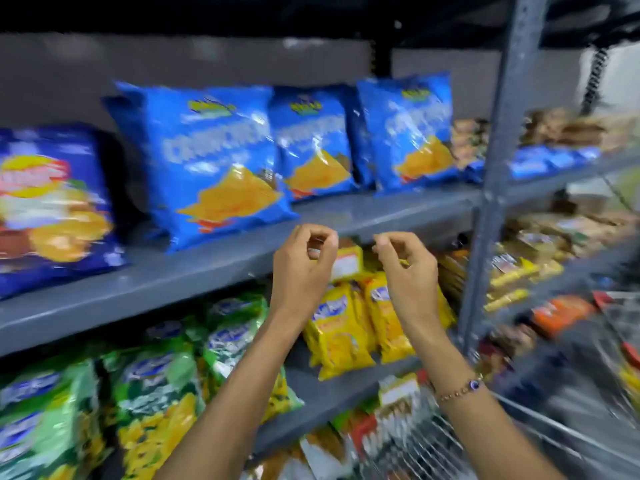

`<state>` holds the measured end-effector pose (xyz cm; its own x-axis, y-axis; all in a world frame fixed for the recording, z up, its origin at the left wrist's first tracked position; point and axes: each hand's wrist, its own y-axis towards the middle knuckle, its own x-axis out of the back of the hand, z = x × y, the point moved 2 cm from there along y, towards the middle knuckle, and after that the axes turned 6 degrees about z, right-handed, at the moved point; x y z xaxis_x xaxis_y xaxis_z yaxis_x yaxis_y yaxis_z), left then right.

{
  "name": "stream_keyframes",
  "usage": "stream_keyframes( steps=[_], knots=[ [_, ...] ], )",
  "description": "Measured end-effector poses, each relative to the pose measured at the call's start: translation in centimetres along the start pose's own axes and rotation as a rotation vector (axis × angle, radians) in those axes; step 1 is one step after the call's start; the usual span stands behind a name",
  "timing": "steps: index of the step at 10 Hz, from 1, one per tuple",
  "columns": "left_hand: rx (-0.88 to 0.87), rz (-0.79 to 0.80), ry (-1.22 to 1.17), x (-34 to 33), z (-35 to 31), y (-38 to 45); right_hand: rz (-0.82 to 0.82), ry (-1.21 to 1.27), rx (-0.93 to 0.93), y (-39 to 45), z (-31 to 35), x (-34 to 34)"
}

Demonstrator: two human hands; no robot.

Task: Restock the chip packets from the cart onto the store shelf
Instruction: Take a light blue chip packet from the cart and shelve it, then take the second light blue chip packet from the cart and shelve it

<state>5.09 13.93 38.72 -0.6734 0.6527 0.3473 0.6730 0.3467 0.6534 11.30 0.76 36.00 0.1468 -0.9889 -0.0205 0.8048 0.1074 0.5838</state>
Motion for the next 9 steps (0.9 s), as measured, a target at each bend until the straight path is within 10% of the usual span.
stream_keyframes(
  steps=[5, 7, 9],
  knots=[
    [0.585, 1.195, -0.126, -31.9, 9.8, -24.6, -0.542, -0.427, -1.122, -28.3, -26.3, 27.3],
    [0.981, 1.597, 0.269, -36.6, 16.5, -34.9, -0.011, -0.525, -1.6, -37.9, -33.7, 31.3],
    [1.648, 1.389, 0.187, -36.7, 18.2, -42.2, 0.359, -0.569, -1.674, -36.0, -37.3, 32.9]
  ],
)
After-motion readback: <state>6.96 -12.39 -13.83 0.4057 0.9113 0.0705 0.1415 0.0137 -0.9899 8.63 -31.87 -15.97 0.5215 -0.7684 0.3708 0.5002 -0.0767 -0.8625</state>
